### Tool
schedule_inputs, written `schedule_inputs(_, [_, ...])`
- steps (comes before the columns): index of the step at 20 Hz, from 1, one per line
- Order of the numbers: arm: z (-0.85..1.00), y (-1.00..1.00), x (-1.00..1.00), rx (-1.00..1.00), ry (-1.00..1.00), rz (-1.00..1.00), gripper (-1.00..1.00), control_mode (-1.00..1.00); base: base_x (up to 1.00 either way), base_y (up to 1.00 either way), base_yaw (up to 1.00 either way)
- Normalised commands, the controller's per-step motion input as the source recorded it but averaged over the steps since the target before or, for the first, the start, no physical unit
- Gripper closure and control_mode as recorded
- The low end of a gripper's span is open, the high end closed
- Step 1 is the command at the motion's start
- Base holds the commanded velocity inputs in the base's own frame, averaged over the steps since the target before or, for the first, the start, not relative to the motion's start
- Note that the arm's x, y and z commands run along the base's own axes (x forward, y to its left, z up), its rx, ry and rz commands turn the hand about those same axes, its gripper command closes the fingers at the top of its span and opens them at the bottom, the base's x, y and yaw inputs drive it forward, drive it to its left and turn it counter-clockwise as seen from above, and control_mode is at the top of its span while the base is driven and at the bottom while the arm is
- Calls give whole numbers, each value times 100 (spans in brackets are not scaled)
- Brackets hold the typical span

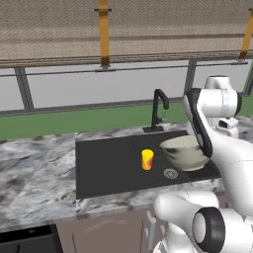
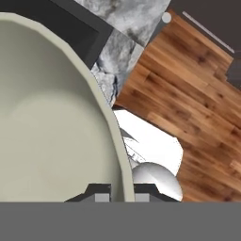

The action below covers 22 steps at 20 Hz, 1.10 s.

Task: Remove the mango and eggplant from the sink. Then move the bowl and cup from the counter to the sink for washing.

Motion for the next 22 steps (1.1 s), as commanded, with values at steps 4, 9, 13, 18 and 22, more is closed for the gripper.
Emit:
schedule_inputs(4, [-6, -37, 1, 0, 0, -5, 100, -100, 0, 0, 0])
schedule_inputs(9, [-13, -31, 9, 0, 0, -9, 100, -100, 0, 0, 0])
schedule_inputs(13, [-17, -17, 23, 0, 0, -11, 100, -100, 0, 0, 0])
schedule_inputs(18, [-18, -12, 29, 0, -3, -9, 100, -100, 0, 0, 0])
schedule_inputs(22, [-21, -6, 34, 1, -3, -8, 100, -100, 0, 0, 0])
